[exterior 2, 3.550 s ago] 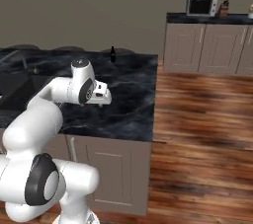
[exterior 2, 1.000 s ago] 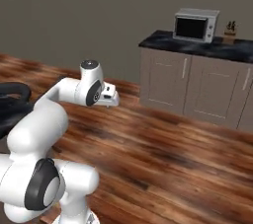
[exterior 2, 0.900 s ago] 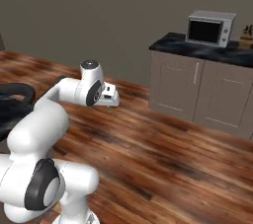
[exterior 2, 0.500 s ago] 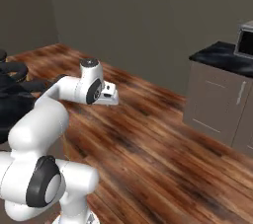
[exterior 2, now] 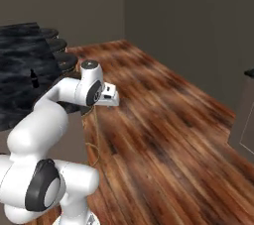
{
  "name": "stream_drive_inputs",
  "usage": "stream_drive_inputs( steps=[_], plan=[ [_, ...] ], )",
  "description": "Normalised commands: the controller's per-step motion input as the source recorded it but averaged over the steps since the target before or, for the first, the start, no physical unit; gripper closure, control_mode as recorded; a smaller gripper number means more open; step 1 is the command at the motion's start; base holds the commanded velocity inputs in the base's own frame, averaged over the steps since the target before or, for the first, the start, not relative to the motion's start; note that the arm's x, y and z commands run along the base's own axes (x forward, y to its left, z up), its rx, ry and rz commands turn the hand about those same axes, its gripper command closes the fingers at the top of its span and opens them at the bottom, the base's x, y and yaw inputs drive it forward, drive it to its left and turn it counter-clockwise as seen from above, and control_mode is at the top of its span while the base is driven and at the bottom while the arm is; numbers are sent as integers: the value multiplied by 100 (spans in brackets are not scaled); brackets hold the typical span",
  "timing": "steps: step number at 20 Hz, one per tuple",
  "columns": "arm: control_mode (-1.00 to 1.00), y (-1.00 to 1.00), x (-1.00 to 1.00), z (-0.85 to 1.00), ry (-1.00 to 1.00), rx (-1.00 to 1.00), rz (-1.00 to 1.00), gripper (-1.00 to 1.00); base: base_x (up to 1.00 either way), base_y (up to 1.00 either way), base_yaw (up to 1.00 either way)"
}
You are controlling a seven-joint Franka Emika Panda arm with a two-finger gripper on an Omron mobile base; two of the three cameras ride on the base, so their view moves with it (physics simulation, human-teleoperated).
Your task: Place the large bottle from the dining counter next to the other large bottle outside the sink, and place the small bottle from the dining counter next to the other small bottle inside the sink.
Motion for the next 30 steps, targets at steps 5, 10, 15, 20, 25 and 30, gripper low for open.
stream_drive_inputs(
  steps=[5, 10, 15, 20, 25, 30],
  plan=[
    [100, 0, 0, 0, 0, 0, 0, -100, 20, -64, 50],
    [100, 0, 0, 0, 0, 0, 0, -100, 38, -70, 40],
    [100, 0, 0, 0, 0, 0, 0, -100, 44, -72, 35],
    [100, 0, 0, 0, 0, 0, 0, -100, 48, -52, 36],
    [100, 0, 0, 0, 0, 0, 0, -100, 57, -47, 40],
    [100, 0, 0, 0, 0, 0, 0, -100, 45, -55, 46]
  ],
)
